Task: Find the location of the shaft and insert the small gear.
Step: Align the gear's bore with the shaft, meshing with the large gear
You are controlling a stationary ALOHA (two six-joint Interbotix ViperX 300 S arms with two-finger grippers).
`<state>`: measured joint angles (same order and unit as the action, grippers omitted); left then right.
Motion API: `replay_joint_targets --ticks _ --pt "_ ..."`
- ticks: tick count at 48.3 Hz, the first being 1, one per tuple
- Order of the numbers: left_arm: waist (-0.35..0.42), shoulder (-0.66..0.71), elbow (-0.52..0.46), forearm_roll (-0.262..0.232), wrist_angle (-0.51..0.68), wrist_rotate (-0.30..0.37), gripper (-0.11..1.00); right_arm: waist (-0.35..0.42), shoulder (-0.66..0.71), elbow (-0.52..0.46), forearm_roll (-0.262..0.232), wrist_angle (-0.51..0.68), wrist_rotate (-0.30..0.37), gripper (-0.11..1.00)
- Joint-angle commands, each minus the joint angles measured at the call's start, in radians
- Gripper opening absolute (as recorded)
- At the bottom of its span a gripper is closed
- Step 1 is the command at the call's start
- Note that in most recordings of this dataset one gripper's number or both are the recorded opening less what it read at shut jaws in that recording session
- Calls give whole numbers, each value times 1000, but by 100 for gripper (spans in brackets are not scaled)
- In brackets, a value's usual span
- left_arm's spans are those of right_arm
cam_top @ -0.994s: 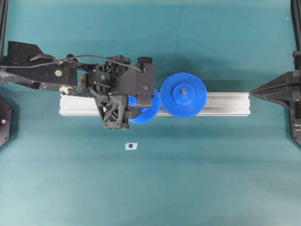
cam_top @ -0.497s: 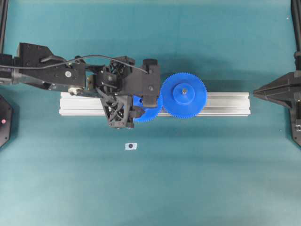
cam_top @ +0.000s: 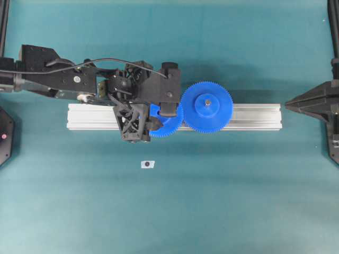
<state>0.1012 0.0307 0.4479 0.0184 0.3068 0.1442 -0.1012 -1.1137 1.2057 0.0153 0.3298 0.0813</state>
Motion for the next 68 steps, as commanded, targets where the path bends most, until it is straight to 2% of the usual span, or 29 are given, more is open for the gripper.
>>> replay_joint_targets --ticks 1,24,26,31,35,49,68 --pt "9 -6 -12 3 -5 -6 64 -2 5 -9 2 -6 11 5" --pt "9 12 -15 3 -5 -38 65 -2 3 -3 3 -12 12 5" --pt "8 12 -18 3 -3 -38 67 -2 3 -3 3 -12 14 5" --pt "9 8 -28 3 -2 -37 87 -2 2 -3 3 -11 23 5" --pt "9 6 -37 3 5 -37 92 0 3 -3 3 -11 28 5" --pt "6 -23 -81 3 26 -34 91 -2 2 -3 3 -12 28 5" --pt "20 -67 -71 3 26 -35 89 -2 2 -2 3 -12 28 5"
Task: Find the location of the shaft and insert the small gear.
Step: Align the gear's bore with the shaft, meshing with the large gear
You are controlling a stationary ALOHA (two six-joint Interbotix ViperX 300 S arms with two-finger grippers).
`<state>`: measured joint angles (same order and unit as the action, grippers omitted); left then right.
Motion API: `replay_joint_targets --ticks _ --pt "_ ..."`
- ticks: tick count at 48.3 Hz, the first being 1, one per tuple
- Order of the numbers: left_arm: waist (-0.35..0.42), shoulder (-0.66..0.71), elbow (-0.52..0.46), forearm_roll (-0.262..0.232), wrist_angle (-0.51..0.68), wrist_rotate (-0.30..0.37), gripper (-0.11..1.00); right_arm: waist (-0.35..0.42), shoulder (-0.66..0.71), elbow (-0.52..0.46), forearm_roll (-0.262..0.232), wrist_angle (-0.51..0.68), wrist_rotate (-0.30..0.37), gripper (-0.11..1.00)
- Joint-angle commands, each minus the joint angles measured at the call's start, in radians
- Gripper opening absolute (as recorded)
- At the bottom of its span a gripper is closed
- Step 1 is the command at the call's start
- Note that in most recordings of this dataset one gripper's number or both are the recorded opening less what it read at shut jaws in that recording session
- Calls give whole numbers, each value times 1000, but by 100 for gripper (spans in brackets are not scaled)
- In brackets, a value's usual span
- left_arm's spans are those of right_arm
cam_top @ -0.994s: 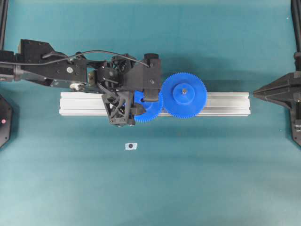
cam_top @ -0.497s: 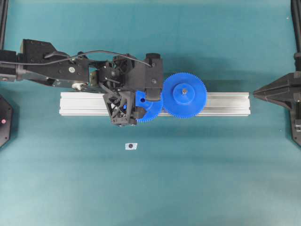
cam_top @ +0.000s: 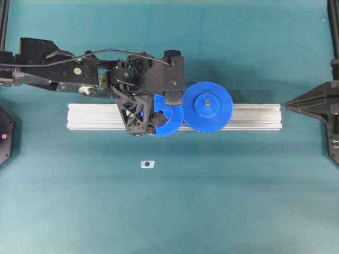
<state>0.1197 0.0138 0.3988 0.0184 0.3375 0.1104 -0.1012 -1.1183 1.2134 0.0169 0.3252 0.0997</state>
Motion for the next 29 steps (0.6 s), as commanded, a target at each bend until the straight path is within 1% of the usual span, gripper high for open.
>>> replay_joint_targets --ticks 1,3,5,13,17,19,20,29 --pt "3 -57 -21 3 -5 0 87 -2 6 -9 2 -8 9 5" --pt "3 -72 -21 3 -6 2 82 -2 6 -9 2 -8 9 5" --pt "2 -86 -17 3 -9 2 73 0 6 -9 2 -8 9 5" --pt "-9 -114 17 3 -25 3 24 0 6 -8 2 -8 9 5" --pt "-15 -109 35 3 -34 3 5 0 6 -8 2 -11 9 5" --pt "-21 -107 41 3 -37 3 -1 -2 6 -8 3 -12 9 5" --pt "-21 -104 44 3 -38 3 -2 -2 6 -8 2 -12 9 5" --pt "-21 -57 46 2 -52 3 -2 0 6 -8 3 -21 11 5"
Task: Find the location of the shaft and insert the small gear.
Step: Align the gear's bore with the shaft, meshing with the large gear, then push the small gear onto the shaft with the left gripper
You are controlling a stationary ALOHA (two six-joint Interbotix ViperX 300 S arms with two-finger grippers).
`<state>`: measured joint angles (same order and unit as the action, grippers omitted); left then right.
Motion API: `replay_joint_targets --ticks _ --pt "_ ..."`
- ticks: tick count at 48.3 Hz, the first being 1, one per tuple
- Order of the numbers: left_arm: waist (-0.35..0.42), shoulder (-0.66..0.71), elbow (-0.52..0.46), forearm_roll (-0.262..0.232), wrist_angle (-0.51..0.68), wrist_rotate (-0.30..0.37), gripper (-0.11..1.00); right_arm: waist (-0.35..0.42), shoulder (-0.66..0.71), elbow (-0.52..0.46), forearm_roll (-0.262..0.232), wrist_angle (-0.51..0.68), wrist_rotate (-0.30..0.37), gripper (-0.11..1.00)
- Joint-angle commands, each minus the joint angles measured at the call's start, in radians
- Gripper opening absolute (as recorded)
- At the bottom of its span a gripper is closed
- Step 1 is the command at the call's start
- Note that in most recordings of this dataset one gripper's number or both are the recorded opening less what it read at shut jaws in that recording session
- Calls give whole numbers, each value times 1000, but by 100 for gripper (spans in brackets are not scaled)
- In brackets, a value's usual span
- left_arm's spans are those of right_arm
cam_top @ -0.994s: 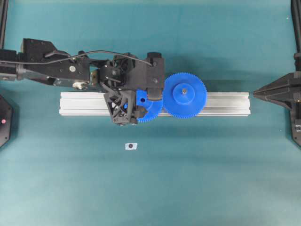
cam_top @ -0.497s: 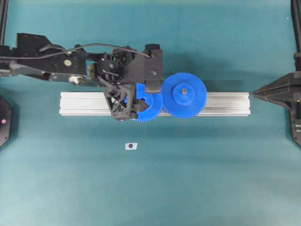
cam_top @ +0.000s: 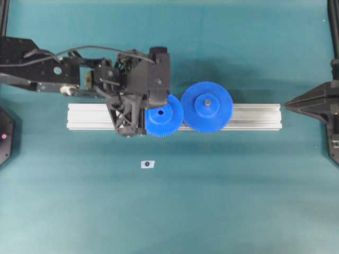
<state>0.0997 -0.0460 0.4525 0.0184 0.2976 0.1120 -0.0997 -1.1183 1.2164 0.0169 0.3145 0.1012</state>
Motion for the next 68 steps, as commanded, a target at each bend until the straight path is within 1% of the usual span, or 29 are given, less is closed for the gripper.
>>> replay_joint_targets --ticks 1,7,14,21,29,34,42,53,62,68 --pt "-2 11 -6 2 -14 2 -2 -3 6 -11 2 -11 9 5" --pt "-2 64 2 3 -14 -3 -2 -2 6 -9 3 -9 9 5" --pt "-11 101 -23 3 -12 0 -2 0 5 -9 5 -9 9 5" --pt "-11 66 -61 3 6 6 -2 2 -6 -9 5 -8 9 5" --pt "-11 5 -97 3 67 14 -2 2 -15 -9 5 -6 9 5" --pt "-9 -23 -86 3 86 12 -2 2 -15 -8 5 -6 9 5" --pt "-11 -21 -52 3 83 5 -2 2 -15 3 5 -11 9 5" --pt "-41 -34 -51 2 81 6 -2 2 -17 5 5 -11 17 5" --pt "-61 -38 25 3 72 -5 -2 0 -15 3 5 -11 17 5" --pt "-64 3 72 3 40 -14 -2 0 -17 5 5 -11 17 5"
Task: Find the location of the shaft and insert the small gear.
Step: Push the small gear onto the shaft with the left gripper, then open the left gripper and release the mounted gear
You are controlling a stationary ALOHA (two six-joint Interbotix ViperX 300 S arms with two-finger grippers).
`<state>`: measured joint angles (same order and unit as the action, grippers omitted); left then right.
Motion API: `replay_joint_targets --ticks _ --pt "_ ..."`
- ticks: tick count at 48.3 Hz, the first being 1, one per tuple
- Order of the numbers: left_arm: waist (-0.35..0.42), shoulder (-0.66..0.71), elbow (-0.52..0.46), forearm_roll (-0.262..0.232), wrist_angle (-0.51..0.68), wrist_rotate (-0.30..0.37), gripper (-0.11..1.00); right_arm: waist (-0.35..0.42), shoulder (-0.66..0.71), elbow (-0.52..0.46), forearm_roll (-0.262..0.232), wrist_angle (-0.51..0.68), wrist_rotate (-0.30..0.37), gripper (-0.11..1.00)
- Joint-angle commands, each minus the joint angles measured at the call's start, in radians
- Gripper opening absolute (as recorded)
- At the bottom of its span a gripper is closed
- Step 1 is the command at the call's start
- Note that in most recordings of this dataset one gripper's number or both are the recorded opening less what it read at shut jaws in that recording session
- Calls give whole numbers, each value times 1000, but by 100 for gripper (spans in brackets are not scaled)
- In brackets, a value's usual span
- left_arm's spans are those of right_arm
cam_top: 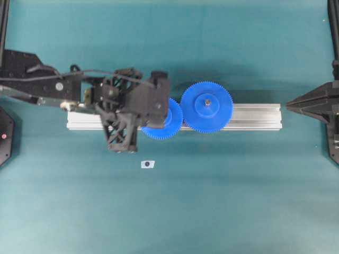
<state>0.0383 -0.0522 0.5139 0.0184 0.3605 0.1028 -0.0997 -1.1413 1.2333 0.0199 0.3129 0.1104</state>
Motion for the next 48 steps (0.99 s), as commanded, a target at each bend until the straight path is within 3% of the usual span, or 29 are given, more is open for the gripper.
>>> replay_joint_targets --ticks 1,8,28,48 --pt "-3 17 14 3 -28 -8 -2 2 8 -12 2 -9 8 5" --pt "-8 71 -9 3 -37 -26 -2 2 8 -14 2 -9 8 5" --pt "-60 92 -258 3 20 -20 -2 0 6 -12 2 -8 32 5" --pt "-69 -130 -152 3 84 -14 -2 2 6 -12 2 -9 38 5"
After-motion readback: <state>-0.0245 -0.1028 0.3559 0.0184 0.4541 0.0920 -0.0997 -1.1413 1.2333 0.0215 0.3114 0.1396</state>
